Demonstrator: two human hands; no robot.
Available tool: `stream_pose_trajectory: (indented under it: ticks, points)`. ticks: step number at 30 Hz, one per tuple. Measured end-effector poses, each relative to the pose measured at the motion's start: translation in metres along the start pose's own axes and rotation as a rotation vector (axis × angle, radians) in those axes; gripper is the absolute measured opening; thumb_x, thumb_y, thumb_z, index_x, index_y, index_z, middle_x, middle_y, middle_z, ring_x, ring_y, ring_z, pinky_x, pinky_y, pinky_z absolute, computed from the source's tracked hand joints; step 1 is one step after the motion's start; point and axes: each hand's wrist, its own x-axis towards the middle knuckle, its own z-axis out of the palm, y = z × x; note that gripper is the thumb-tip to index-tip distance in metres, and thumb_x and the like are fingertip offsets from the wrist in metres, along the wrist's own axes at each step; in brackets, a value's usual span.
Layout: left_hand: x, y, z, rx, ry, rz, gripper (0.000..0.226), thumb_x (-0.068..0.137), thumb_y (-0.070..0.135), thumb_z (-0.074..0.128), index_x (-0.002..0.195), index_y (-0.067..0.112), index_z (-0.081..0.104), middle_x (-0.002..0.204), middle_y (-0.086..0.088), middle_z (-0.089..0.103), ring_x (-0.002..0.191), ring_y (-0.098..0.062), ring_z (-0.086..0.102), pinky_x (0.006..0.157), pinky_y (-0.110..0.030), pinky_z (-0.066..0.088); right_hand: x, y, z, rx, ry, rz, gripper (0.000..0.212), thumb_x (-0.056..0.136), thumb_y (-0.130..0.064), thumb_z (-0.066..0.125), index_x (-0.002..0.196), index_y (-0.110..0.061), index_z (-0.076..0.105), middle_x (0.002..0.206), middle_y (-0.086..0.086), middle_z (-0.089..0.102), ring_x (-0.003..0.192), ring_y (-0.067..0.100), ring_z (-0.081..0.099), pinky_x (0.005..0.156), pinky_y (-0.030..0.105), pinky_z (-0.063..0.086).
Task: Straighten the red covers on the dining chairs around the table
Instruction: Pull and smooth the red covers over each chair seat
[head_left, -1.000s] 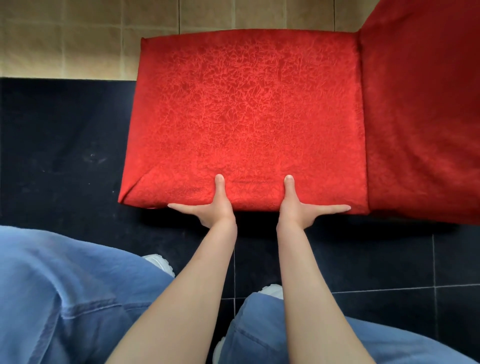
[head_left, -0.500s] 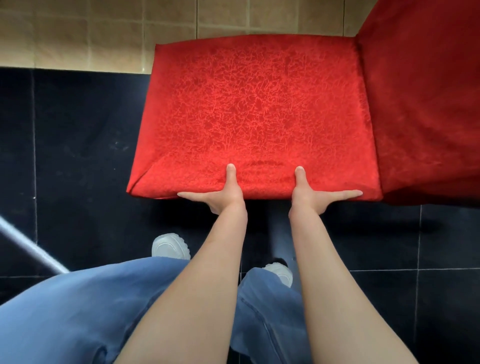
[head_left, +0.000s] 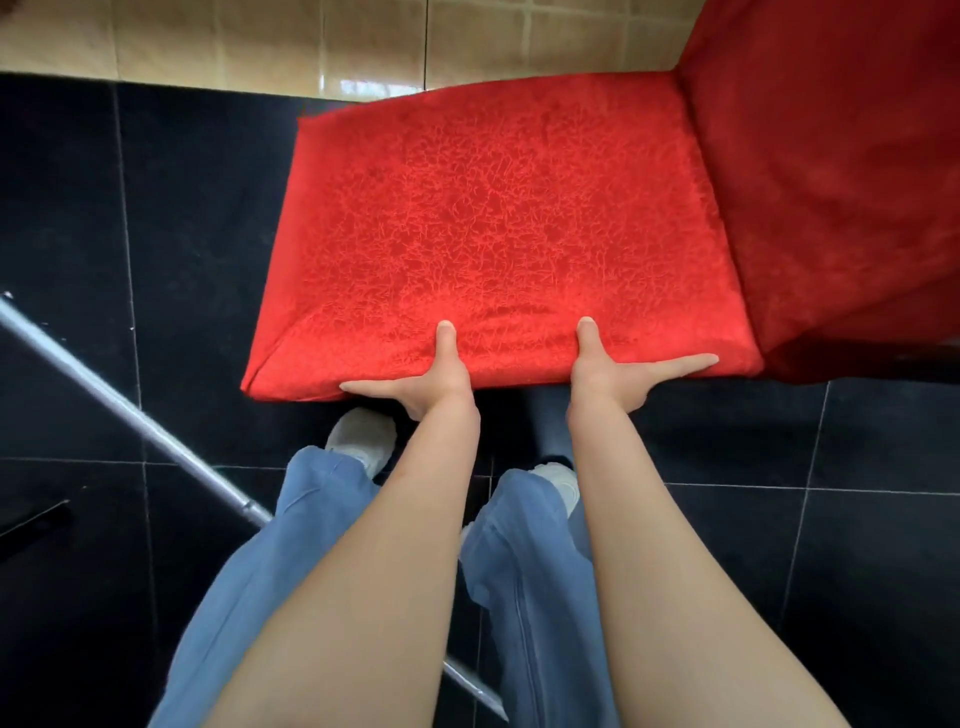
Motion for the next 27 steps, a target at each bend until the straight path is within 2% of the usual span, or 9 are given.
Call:
stream_pose_trajectory:
  ticks: [3,6,9,12,16,18,20,22,27]
  points:
    - [0.002,0.015,-0.024,0.034,-0.007,0.001,0.133,0.071,0.043,0.082,0.143,0.041,-0.029,0.131,-0.013,0.049,0.068,-0.013,0.053,0.089,-0.044,0.054,-0.028,0.002,-0.001,-0.017,0.0,0.036,0.132,0.072,-0.03,0.085,0.146,-0.046,-0.023,0.13,0.027,0.05,0.098,0.029,0.063,0.077,0.024,0.039]
    - [0.004,0.029,-0.046,0.077,0.017,-0.005,0.132,0.071,0.043,0.082,0.145,0.041,-0.027,0.108,-0.003,0.045,0.071,-0.02,0.054,0.081,-0.041,0.057,-0.052,0.007,0.002,-0.016,0.005,0.077,0.133,0.072,-0.029,0.085,0.146,-0.045,-0.024,0.134,0.028,0.046,0.096,0.029,0.062,0.078,0.025,0.037]
    - [0.007,0.039,-0.065,0.088,0.014,-0.001,0.131,0.071,0.041,0.082,0.146,0.041,-0.025,0.101,0.002,0.036,0.066,-0.015,0.048,0.069,-0.034,0.052,-0.073,0.015,0.002,-0.036,0.024,0.112,0.133,0.073,-0.03,0.085,0.146,-0.044,-0.025,0.133,0.028,0.046,0.103,0.032,0.062,0.078,0.028,0.036]
    - [0.011,0.049,-0.082,0.126,0.008,-0.01,0.13,0.072,0.041,0.082,0.146,0.041,-0.025,0.106,0.0,0.038,0.067,-0.014,0.048,0.07,-0.034,0.051,-0.091,0.025,0.006,-0.083,0.06,0.15,0.132,0.072,-0.036,0.084,0.146,-0.042,-0.026,0.133,0.027,0.048,0.107,0.033,0.061,0.078,0.028,0.029]
    - [0.019,0.062,-0.103,0.194,0.036,0.019,0.13,0.071,0.041,0.083,0.147,0.04,-0.024,0.138,-0.007,0.035,0.071,-0.014,0.043,0.084,-0.043,0.055,-0.112,0.037,0.008,-0.141,0.052,0.164,0.112,0.083,-0.051,0.069,0.146,-0.041,-0.024,0.129,0.003,0.049,0.113,0.021,0.055,0.08,0.015,0.028]
    - [0.024,0.069,-0.115,0.228,0.05,0.03,0.131,0.071,0.041,0.083,0.146,0.04,-0.024,0.143,-0.012,0.034,0.074,-0.013,0.043,0.087,-0.046,0.055,-0.124,0.045,0.011,-0.134,0.064,0.183,0.113,0.084,-0.047,0.07,0.146,-0.039,-0.024,0.137,0.011,0.046,0.116,0.027,0.057,0.086,0.015,0.032]
    - [0.03,0.077,-0.128,0.233,0.041,0.017,0.131,0.07,0.041,0.084,0.145,0.043,-0.024,0.139,-0.019,0.04,0.085,-0.019,0.05,0.089,-0.049,0.054,-0.14,0.049,0.016,-0.125,0.096,0.196,0.128,0.076,-0.039,0.08,0.146,-0.037,-0.028,0.133,0.025,0.049,0.101,0.035,0.063,0.079,0.027,0.041]
    - [0.037,0.084,-0.142,0.219,0.029,0.0,0.132,0.069,0.041,0.084,0.144,0.047,-0.024,0.137,-0.018,0.045,0.086,-0.022,0.053,0.09,-0.05,0.053,-0.158,0.055,0.022,-0.114,0.106,0.21,0.131,0.074,-0.037,0.082,0.146,-0.036,-0.028,0.132,0.029,0.048,0.096,0.033,0.062,0.076,0.029,0.04]
    - [0.055,0.102,-0.171,0.265,0.034,0.016,0.133,0.066,0.043,0.085,0.143,0.048,-0.024,0.132,-0.015,0.047,0.077,-0.021,0.052,0.088,-0.05,0.055,-0.19,0.073,0.035,-0.054,0.123,0.241,0.132,0.073,-0.034,0.084,0.147,-0.04,-0.026,0.143,0.03,0.035,0.112,0.037,0.058,0.083,0.035,0.04]
